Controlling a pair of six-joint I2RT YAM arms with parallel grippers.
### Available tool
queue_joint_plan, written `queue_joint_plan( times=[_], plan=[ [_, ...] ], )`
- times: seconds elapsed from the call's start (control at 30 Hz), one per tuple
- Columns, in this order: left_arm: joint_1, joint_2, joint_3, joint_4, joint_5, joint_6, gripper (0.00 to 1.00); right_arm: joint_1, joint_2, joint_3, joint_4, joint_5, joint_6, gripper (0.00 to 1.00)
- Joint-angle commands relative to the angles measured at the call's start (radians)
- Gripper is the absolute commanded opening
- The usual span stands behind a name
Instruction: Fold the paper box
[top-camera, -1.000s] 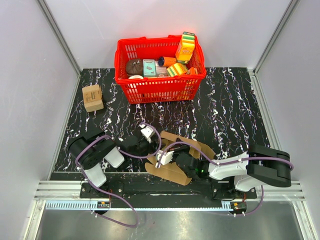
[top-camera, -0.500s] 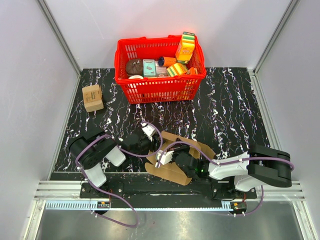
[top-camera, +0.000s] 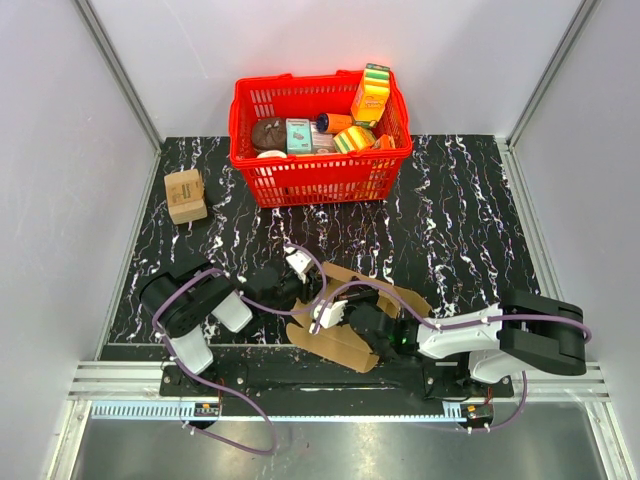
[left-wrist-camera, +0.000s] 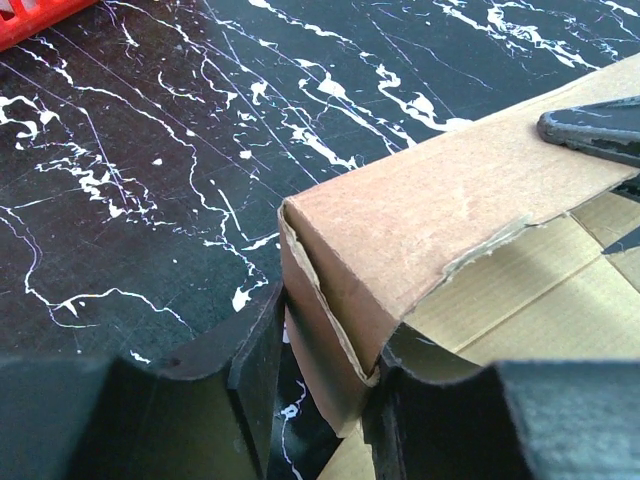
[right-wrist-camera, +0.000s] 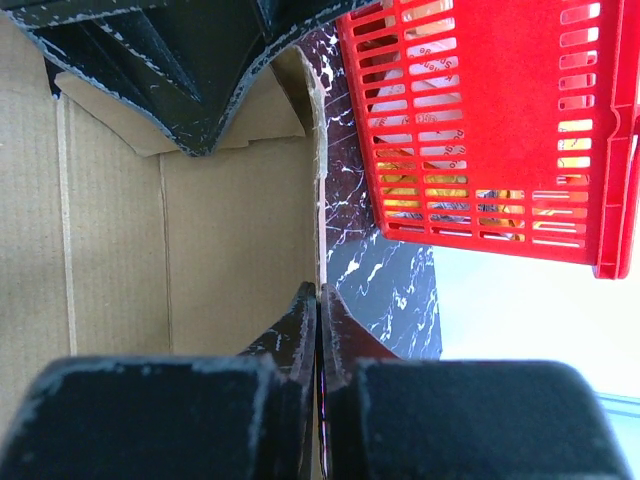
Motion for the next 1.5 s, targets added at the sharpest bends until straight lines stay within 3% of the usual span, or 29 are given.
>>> queue_joint_plan(
  times=[0.0,0.33,0.47,0.63,0.87,0.97,1.07,1.17,1.23,1.3,1.37,1.47],
  plan=[
    [-0.008,0.001,0.021,0.377,-0.014,0.030,0.36,0.019,-0.027,0.025,-0.026,-0.054,0.077,0.06],
    [-0.040,-0.002,0.017,0.377,-0.071,0.065,0.32,0.024,-0.041,0.041,-0.049,-0.071,0.104,0.14],
    [-0.052,-0.003,0.015,0.377,-0.088,0.076,0.32,0.029,-0.076,0.056,-0.066,-0.094,0.161,0.30],
    [-0.054,-0.011,0.011,0.377,-0.094,0.076,0.32,0.029,-0.158,0.070,-0.095,-0.161,0.236,0.40],
    [-0.054,-0.022,-0.001,0.377,-0.094,0.117,0.32,0.027,-0.407,0.068,-0.161,-0.348,0.446,0.60],
    [-0.054,-0.031,-0.009,0.377,-0.091,0.125,0.32,0.027,-0.519,0.053,-0.153,-0.350,0.513,0.62],
    [-0.056,-0.045,-0.017,0.377,-0.087,0.125,0.32,0.027,-0.592,0.032,-0.115,-0.225,0.566,0.63],
    [-0.054,-0.051,-0.018,0.377,-0.080,0.127,0.33,0.026,-0.590,0.042,-0.130,-0.074,0.636,0.56],
    [-0.057,-0.046,-0.017,0.377,-0.080,0.133,0.34,0.016,-0.581,0.074,-0.201,0.004,0.722,0.53],
    [-0.056,-0.043,-0.017,0.377,-0.082,0.137,0.35,-0.006,-0.554,0.119,-0.369,0.030,0.910,0.46],
    [-0.057,-0.039,-0.017,0.377,-0.091,0.142,0.36,-0.120,-0.515,0.223,-0.613,-0.032,1.118,0.44],
    [-0.056,-0.037,-0.017,0.377,-0.099,0.145,0.37,-0.308,-0.469,0.297,-0.710,-0.399,1.211,0.38]
  ],
)
